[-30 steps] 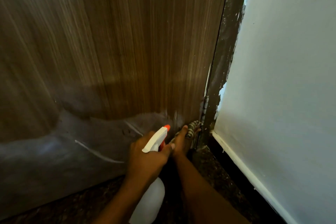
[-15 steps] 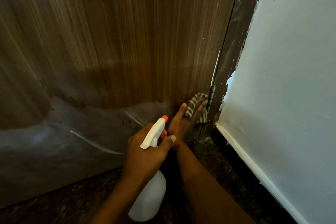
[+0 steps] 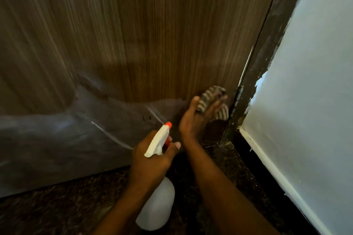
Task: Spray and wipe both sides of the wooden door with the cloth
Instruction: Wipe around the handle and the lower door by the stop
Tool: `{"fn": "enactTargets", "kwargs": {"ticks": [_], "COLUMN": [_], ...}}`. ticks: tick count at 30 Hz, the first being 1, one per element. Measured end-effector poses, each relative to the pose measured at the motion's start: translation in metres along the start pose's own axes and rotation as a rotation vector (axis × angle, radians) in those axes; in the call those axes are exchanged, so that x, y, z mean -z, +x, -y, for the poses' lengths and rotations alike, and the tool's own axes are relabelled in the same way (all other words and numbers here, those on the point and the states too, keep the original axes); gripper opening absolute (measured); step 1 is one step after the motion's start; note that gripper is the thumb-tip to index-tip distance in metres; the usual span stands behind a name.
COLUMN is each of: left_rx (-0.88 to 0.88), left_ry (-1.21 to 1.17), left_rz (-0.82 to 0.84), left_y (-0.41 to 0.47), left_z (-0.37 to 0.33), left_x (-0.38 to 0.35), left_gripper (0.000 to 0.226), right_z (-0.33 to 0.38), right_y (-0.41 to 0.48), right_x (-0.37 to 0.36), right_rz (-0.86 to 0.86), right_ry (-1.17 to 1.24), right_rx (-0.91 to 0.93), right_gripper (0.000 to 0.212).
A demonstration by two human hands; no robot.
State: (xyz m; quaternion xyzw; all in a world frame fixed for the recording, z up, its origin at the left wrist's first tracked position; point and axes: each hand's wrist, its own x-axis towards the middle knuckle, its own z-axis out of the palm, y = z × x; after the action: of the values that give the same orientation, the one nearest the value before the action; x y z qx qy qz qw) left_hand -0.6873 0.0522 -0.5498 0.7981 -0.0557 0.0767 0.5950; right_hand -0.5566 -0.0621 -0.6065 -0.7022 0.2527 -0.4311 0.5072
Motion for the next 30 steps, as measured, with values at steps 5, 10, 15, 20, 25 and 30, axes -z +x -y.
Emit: {"fn": "enactTargets", "kwargs": {"ticks": [5,10,15,20,25,30], "left_rx": [0.099,0.030,0.035,0.046,0.041,0.056], "left_ry": [-0.106,-0.046,-0.037,-0.044,-0.015,0.003], "left_rz": [-0.025,-0.043,-0.136,-0.167,-0.203,-0.293], "left_y": [0.000,-0.010,-0.010,-0.014,-0.025,-0.033], "left_z": [0.014,0.024,0.035,0.031,0.035,0.041], "left_x": [0.006,0.020,0.037,0.061,0.088,0.121], "left_gripper": [0.040,0.033,0.027,0.040,0.030,0.023], "right_z": [-0.093,-0.102,-0.004,-0.059,-0.087,0.045], "right_y": [-0.011,-0.017,-0.047,-0.047,-0.045,-0.094], "right_x": [0.029,0.037,-0.021,-0.007,0.012,-0.037], "right_rz": [0.433,0.254,0.191,0.386,0.449,0.181], "right_ry": [-0.595,-0.479,-0.308,-0.555,-0.624,-0.360], "right_rx": [1.145,0.537,0.632,1.303,1.169,0.604], "right_gripper": [0.071,0.074,0.073,0.086,0.090,0.070]}}
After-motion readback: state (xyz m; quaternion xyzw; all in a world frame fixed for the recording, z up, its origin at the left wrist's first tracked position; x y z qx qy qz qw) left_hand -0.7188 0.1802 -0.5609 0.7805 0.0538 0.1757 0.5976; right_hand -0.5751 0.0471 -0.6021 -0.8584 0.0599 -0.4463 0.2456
